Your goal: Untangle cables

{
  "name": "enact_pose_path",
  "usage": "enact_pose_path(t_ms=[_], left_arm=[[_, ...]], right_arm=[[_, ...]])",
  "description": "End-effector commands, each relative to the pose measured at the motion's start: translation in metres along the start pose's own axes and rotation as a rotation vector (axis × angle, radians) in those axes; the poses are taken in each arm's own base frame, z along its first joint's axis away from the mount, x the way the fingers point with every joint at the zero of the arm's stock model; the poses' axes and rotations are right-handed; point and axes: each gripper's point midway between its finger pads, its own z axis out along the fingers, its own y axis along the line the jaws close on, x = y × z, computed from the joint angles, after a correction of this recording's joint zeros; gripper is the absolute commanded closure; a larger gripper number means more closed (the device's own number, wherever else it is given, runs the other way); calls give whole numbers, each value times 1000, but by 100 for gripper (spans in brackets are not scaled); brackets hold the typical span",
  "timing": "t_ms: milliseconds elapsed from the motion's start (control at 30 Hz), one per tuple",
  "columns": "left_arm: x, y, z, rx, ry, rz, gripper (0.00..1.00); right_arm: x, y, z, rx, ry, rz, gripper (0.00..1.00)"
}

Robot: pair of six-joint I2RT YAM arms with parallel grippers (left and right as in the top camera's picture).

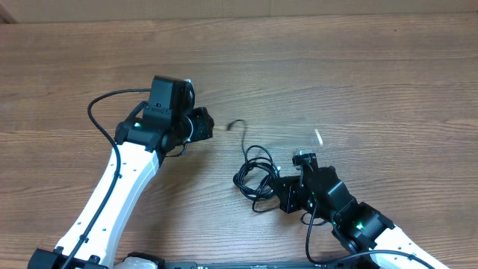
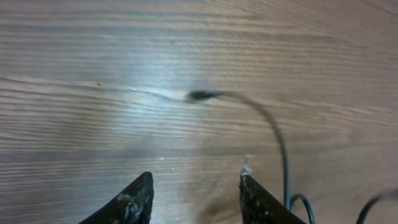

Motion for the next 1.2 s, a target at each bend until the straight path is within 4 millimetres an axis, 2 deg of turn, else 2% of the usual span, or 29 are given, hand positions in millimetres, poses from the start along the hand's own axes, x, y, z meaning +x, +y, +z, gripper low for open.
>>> enact_pose_path(t_ms=[0, 100, 300, 467, 600, 700, 800, 900, 967, 1000, 1167], left_arm=[[3, -30, -13, 144, 22, 93, 50], [23, -55, -15, 296, 101, 232, 46], [54, -59, 3, 291, 221, 344, 46], [72, -71, 24, 301, 283, 383, 53], [74, -68, 43, 249, 288, 403, 62], [72, -48, 64, 119, 288, 358, 64], [79, -42, 76, 99, 327, 339, 64], [83, -38, 85, 88, 352, 331, 64], [84, -37, 90, 85, 356, 330, 69], [83, -37, 92, 86, 351, 331, 72], [69, -33, 98, 43, 285, 335, 74]], right_arm=[[-5, 7, -2, -21, -18, -8, 96], [-6, 7, -2, -21, -19, -8, 96], [-5, 7, -2, -21, -19, -8, 96], [-5, 7, -2, -21, -19, -8, 96], [-5, 7, -2, -21, -19, -8, 96], [-5, 7, -2, -21, -18, -8, 96], [-5, 7, -2, -21, -19, -8, 96], [-5, 7, -2, -21, -19, -8, 96], [-5, 7, -2, -21, -18, -8, 96], [-5, 7, -2, -21, -19, -8, 96], [-5, 7, -2, -21, -19, -8, 96]])
